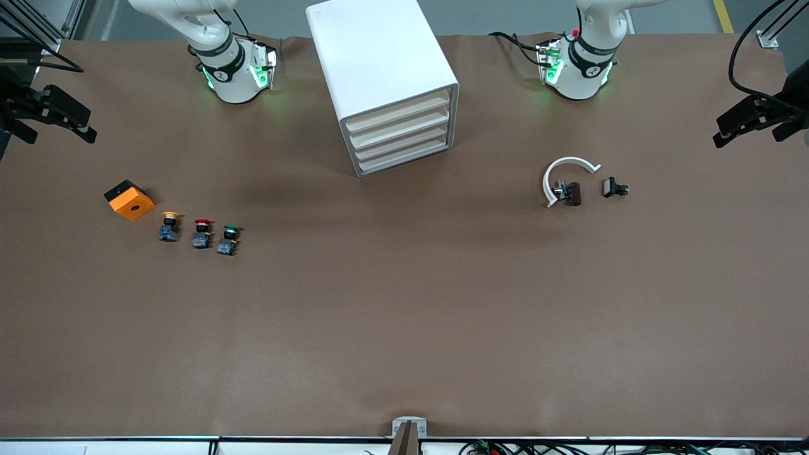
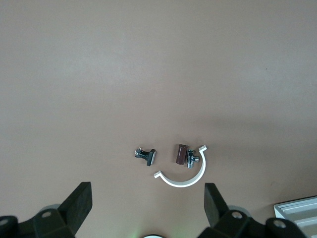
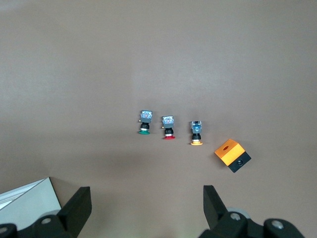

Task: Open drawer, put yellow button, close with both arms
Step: 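Move the left gripper toward the white drawer cabinet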

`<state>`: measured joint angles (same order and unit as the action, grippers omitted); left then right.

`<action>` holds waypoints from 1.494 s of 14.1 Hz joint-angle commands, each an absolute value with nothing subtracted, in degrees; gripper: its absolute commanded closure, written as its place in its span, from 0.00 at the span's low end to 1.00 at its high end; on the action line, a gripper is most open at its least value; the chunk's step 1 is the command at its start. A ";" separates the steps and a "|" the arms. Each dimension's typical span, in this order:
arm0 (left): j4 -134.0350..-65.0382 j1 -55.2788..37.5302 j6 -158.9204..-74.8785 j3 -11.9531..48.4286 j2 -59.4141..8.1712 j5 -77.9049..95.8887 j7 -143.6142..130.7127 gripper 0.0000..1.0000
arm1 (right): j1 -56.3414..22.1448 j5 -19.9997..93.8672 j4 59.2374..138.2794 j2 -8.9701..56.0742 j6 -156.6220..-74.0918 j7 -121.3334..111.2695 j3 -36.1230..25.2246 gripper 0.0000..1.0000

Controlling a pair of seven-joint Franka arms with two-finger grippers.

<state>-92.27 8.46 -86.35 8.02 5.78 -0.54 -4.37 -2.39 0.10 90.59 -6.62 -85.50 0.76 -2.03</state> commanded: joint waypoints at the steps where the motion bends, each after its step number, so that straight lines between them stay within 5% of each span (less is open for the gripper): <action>1: -91.05 8.61 -85.08 8.09 5.45 -1.23 -3.78 0.00 | -1.49 -0.35 88.77 -5.71 -84.46 0.18 -1.41 0.00; 11: -87.63 5.11 -86.30 9.84 -8.06 6.05 -5.09 0.00 | -2.11 -0.35 88.77 -5.36 -84.38 0.18 -1.32 0.00; 21: -81.75 -17.55 -92.37 9.76 -23.54 7.38 -44.78 0.00 | 3.34 -5.62 89.20 -2.48 -80.25 -2.27 -1.49 0.00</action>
<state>-85.78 -13.42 -92.78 10.29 -20.12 6.99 -38.49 0.67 -4.73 90.26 -5.71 -81.31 0.12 -2.16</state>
